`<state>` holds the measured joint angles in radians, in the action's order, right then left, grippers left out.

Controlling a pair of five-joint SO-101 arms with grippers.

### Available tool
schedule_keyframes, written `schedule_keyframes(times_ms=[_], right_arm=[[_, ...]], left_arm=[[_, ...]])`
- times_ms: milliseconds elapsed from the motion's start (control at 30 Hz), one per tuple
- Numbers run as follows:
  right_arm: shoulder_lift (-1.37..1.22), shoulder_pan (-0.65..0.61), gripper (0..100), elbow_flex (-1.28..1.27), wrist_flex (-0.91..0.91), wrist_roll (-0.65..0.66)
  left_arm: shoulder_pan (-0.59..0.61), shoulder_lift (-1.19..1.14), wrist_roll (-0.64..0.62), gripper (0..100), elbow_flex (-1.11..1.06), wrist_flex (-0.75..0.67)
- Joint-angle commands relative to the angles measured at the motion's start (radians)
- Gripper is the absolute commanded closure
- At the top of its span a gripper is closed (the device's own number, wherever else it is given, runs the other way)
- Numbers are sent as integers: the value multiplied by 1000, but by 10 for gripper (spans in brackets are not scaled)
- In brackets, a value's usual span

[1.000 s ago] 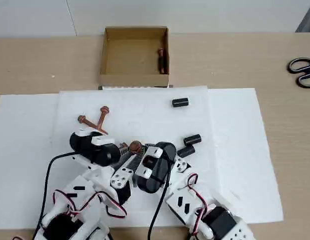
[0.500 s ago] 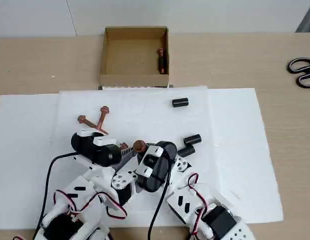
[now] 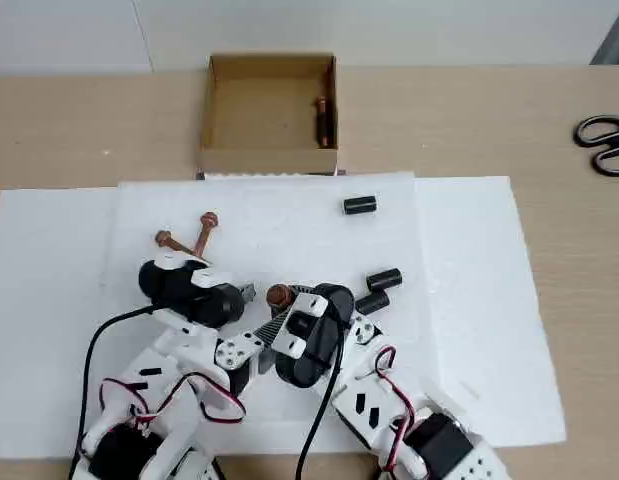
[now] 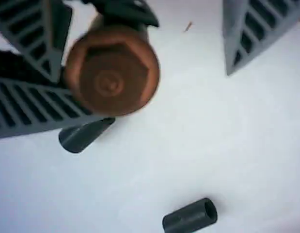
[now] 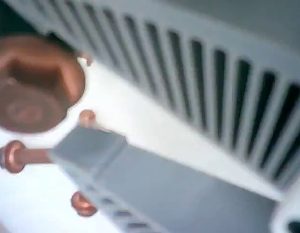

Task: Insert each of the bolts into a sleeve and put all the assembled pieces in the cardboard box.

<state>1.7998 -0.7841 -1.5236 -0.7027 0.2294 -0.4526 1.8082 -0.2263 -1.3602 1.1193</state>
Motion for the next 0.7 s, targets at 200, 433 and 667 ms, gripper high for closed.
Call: schedule_keyframes(times_ms=[200, 433, 667], right_arm=[[13, 82, 995, -46, 47, -2], [13, 87, 995, -44, 47, 0], [13, 170, 995, -46, 47, -29]], left_arm=[[8, 2, -25, 795, 130, 9], [14, 3, -21, 995, 197, 9], [129, 5, -23, 994, 145, 6]])
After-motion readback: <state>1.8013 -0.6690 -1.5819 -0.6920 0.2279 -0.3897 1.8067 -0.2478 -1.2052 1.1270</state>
